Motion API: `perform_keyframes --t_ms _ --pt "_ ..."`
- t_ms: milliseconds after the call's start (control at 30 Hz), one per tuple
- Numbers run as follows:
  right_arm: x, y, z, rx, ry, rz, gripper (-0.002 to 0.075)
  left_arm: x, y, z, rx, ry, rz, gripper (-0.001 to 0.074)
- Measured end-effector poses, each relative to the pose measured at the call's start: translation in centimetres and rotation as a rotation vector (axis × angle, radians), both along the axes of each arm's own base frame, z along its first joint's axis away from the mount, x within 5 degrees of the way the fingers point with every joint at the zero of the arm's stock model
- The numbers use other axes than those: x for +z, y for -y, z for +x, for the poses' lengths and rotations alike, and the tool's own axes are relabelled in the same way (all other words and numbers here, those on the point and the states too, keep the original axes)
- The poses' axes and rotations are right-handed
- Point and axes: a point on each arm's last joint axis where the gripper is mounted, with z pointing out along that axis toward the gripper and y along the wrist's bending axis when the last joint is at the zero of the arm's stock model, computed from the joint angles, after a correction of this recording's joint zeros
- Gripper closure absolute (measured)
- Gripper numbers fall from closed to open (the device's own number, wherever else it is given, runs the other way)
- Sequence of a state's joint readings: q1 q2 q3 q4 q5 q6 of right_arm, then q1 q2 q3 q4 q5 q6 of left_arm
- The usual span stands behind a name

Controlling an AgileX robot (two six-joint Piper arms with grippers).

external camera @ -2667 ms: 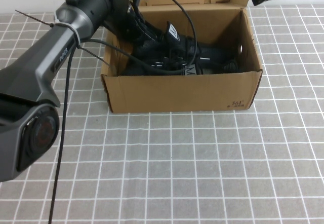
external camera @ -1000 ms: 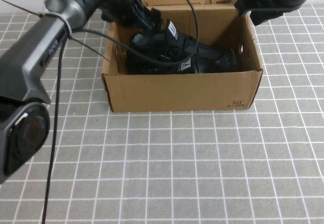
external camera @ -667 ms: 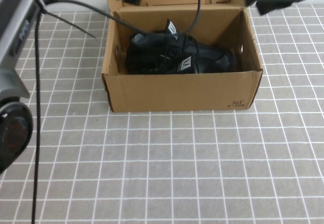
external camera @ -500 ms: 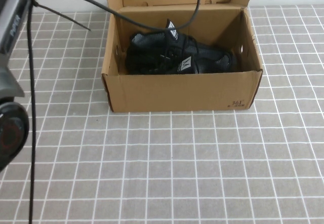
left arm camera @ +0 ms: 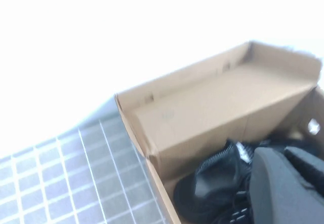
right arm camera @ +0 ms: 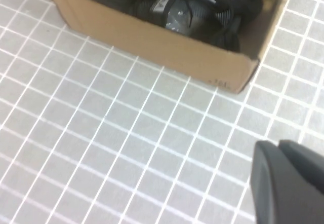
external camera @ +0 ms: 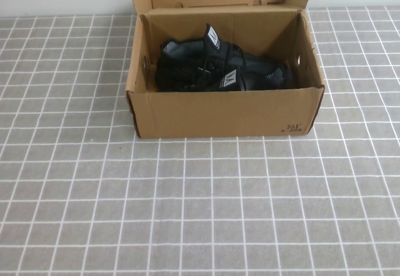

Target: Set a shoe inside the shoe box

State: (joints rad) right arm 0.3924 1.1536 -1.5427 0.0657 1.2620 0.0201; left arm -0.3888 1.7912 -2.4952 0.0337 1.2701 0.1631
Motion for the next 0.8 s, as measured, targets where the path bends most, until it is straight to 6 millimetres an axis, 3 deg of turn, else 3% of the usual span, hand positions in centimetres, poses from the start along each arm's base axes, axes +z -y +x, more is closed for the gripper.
perform_keyframes --t_ms 167,267,400,500,600,700,800 --pt "0.0 2.8 -6.8 -0.012 0.083 0.048 0.0742 2.9 -2.6 -6.4 -0.003 0.055 -0.023 0.0734" --pt "-0.5 4.3 -10.4 -0.011 0.141 0.073 0.0742 2.9 -4.0 -9.8 -0.003 0.041 -0.018 0.0734" --pt "-1.4 5.7 -13.7 -0.010 0.190 0.097 0.0742 1.6 -5.8 -14.4 -0.006 0.055 -0.024 0.0734" --pt "-2.7 6.2 -15.0 -0.011 0.195 0.100 0.0742 -0.2 -7.2 -17.8 -0.014 0.119 -0.051 0.0734" --pt "-3.9 6.6 -16.1 -0.011 0.198 0.101 0.0742 -3.3 -8.4 -20.9 -0.016 0.191 -0.078 0.0734" --pt "-4.9 6.9 -16.8 -0.013 0.227 0.115 0.0742 -7.3 -9.6 -23.8 -0.021 0.279 -0.112 0.0734" --pt "-5.7 7.0 -16.9 -0.022 0.294 0.150 0.0742 -12.3 -10.0 -25.0 -0.025 0.326 -0.134 0.0734"
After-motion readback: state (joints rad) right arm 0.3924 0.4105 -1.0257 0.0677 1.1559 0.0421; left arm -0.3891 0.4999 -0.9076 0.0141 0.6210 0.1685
